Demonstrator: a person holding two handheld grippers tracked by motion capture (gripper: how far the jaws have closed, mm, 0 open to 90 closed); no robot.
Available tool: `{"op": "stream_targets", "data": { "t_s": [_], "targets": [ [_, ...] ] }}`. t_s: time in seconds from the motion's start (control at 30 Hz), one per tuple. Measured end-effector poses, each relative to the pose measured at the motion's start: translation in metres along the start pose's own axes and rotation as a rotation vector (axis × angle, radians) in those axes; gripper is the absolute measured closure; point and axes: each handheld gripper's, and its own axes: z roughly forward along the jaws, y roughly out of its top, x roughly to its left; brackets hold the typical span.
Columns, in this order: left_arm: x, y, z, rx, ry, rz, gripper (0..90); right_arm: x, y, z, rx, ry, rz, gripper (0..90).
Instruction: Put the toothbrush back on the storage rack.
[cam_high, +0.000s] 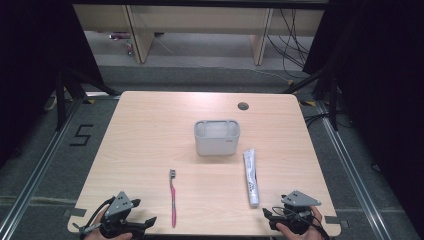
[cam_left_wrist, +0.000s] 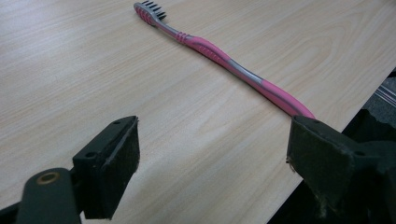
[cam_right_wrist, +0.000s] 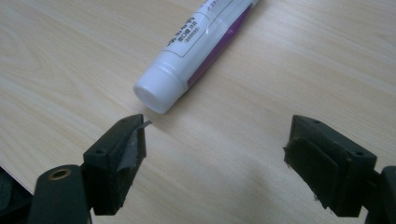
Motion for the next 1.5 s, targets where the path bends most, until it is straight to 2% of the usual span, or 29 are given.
{"op": "stream_targets", "data": {
  "t_s": [0.07,0.1,0.2,0.23,0.27,0.3,0.33,0.37,0.43,0.47,0.5,0.53,0.6,0.67,0.7,0.77,0.8,0.83,0.87,0.9,0.93,1.0,1.17,1.2,1.23,1.27,1.43,1.47,1.5],
  "targets": [
    [0.0,0.0,0.0,0.0,-0.003,0.0,16.9,0.001,0.0,0.0,0.0,-0.004,0.012,20.5],
    [-0.001,0.0,0.0,-0.003,0.001,-0.002,16.8,0.001,0.0,0.0,0.0,-0.005,-0.009,20.5],
    [0.0,-0.001,0.001,-0.017,-0.003,-0.007,16.8,0.001,0.001,0.0,-0.008,0.0,-0.015,20.7],
    [-0.001,-0.001,0.001,-0.026,-0.007,-0.022,16.7,0.007,0.001,-0.001,0.002,-0.021,0.031,20.8],
    [0.0,0.0,0.0,-0.019,-0.009,-0.015,16.7,0.007,0.001,-0.001,0.002,-0.021,0.031,20.8],
    [0.002,-0.001,-0.001,-0.014,0.0,-0.004,16.6,0.004,0.002,0.0,-0.007,-0.012,-0.003,21.2],
    [0.0,0.0,-0.001,-0.035,-0.009,-0.03,16.5,0.004,0.002,0.0,-0.026,-0.019,-0.029,23.1],
    [0.0,0.0,-0.001,-0.035,-0.009,-0.03,16.5,0.004,0.002,0.0,-0.026,-0.019,-0.029,23.1],
    [0.001,0.0,-0.001,-0.037,-0.013,-0.029,16.4,0.004,0.003,-0.001,-0.041,-0.056,-0.044,22.5],
    [0.001,-0.001,-0.001,-0.036,-0.013,-0.028,16.3,0.005,0.002,-0.002,-0.03,-0.052,-0.017,22.6],
    [0.0,-0.001,0.0,-0.046,-0.012,-0.038,16.3,0.004,0.002,-0.002,-0.029,-0.05,-0.021,22.7],
    [0.001,-0.001,0.0,-0.039,-0.013,-0.038,16.3,0.003,0.002,-0.002,-0.03,-0.056,-0.02,22.7],
    [0.001,-0.001,0.0,-0.041,-0.018,-0.039,16.3,0.002,0.002,-0.002,-0.012,-0.008,-0.003,22.8],
    [0.002,-0.001,0.0,-0.028,-0.016,-0.024,16.2,0.003,0.002,-0.001,-0.028,-0.017,-0.002,22.8],
    [0.002,0.0,0.0,-0.015,-0.02,-0.024,16.2,0.001,0.002,0.0,-0.038,-0.025,-0.019,22.9],
    [0.001,0.0,0.001,-0.014,-0.021,-0.034,16.2,0.002,0.002,-0.001,-0.028,-0.027,-0.01,22.8],
    [0.001,0.0,0.002,-0.015,-0.027,-0.03,16.2,0.002,0.001,-0.002,-0.043,-0.061,-0.018,22.9],
    [0.001,0.0,0.002,-0.013,-0.034,-0.028,16.2,0.002,0.001,-0.002,-0.043,-0.061,-0.018,22.9],
    [0.002,0.001,0.001,0.003,-0.043,-0.01,16.2,0.001,0.002,-0.002,-0.048,-0.065,-0.03,22.9],
    [-0.001,0.001,0.003,-0.016,-0.04,-0.038,16.2,0.001,0.002,-0.002,-0.045,-0.057,-0.024,23.0],
    [0.0,0.001,0.003,-0.001,-0.044,-0.016,16.2,0.001,0.002,-0.002,-0.045,-0.057,-0.024,23.0],
    [0.0,0.002,0.004,0.011,-0.04,-0.006,16.2,0.0,0.001,-0.002,-0.038,-0.057,-0.009,23.0],
    [-0.001,0.006,0.008,0.024,-0.037,0.0,16.2,-0.001,0.001,-0.002,-0.045,-0.067,-0.015,22.9],
    [-0.004,0.007,0.01,0.0,-0.039,-0.025,16.2,0.0,0.001,-0.002,-0.045,-0.068,-0.013,22.9],
    [-0.003,0.007,0.01,0.022,-0.043,0.0,16.2,0.0,0.001,-0.002,-0.046,-0.069,-0.015,22.9],
    [-0.004,0.008,0.012,0.013,-0.049,-0.006,16.2,0.001,0.002,-0.003,-0.043,-0.064,0.004,22.9],
    [-0.004,0.012,0.016,0.036,-0.058,0.002,16.3,0.003,0.001,-0.002,-0.024,-0.049,0.034,22.8],
    [-0.005,0.015,0.018,0.031,-0.06,-0.004,16.3,-0.001,0.001,0.0,-0.054,-0.055,-0.033,22.8],
    [-0.005,0.015,0.018,0.031,-0.06,-0.004,16.4,-0.001,0.001,0.0,-0.054,-0.055,-0.033,22.8]
  ]
}}
